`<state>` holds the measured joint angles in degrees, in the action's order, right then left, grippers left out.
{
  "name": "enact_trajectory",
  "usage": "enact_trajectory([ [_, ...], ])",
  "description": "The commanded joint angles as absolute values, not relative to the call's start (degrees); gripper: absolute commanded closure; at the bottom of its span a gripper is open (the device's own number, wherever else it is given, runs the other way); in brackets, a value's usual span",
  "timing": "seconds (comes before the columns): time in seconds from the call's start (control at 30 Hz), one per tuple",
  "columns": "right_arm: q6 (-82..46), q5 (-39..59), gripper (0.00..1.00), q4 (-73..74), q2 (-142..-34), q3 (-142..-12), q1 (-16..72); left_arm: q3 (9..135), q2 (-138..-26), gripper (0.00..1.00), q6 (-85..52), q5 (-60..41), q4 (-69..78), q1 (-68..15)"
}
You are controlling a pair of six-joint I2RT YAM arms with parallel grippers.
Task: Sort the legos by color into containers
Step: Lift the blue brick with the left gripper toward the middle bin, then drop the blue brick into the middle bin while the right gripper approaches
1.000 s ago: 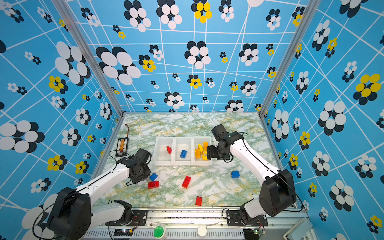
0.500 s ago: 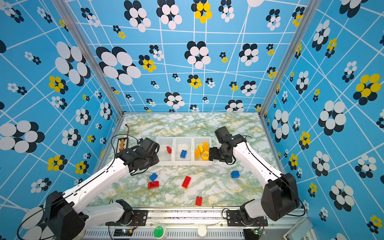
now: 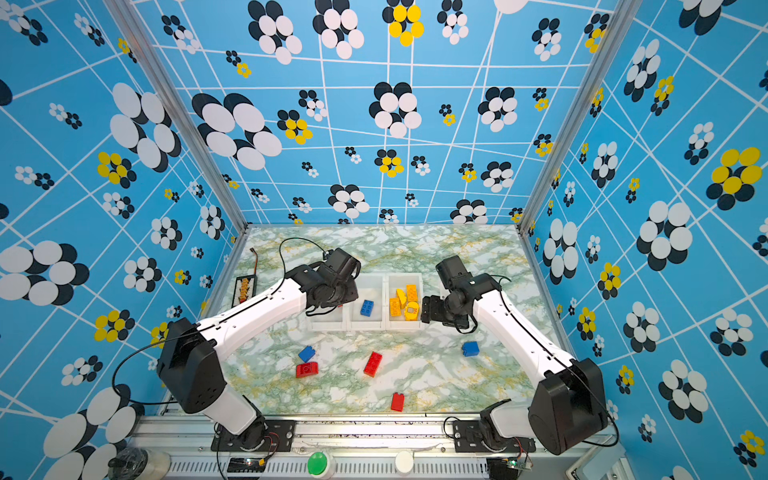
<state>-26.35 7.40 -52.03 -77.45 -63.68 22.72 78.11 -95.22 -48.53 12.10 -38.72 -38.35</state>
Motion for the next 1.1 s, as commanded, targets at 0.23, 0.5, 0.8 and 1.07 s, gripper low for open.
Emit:
enact_trajectory([
  [0.23,-28.21,7.51,0.16,-53.15,-73.62,-60.43,21.71,88.96,-108.23,0.77,-43.32,7.52,-36.47,-38.58],
  [0.5,-28.78,7.05,0.15,-54.07,-71.16,-58.87,20.77,95.72,-117.76,0.77,-42.19,5.34,-36.19,-37.32],
  [0.8,-28.83,6.07,0.14,-55.0,-69.04,-57.4,19.43,98.71,-121.5,0.63,-41.74,4.57,-37.24,-37.22],
  [1.07,-29.19,5.63,0.14,-55.42,-68.56,-56.34,18.57,96.97,-119.38,0.43,-41.88,5.18,-37.35,-37.17],
])
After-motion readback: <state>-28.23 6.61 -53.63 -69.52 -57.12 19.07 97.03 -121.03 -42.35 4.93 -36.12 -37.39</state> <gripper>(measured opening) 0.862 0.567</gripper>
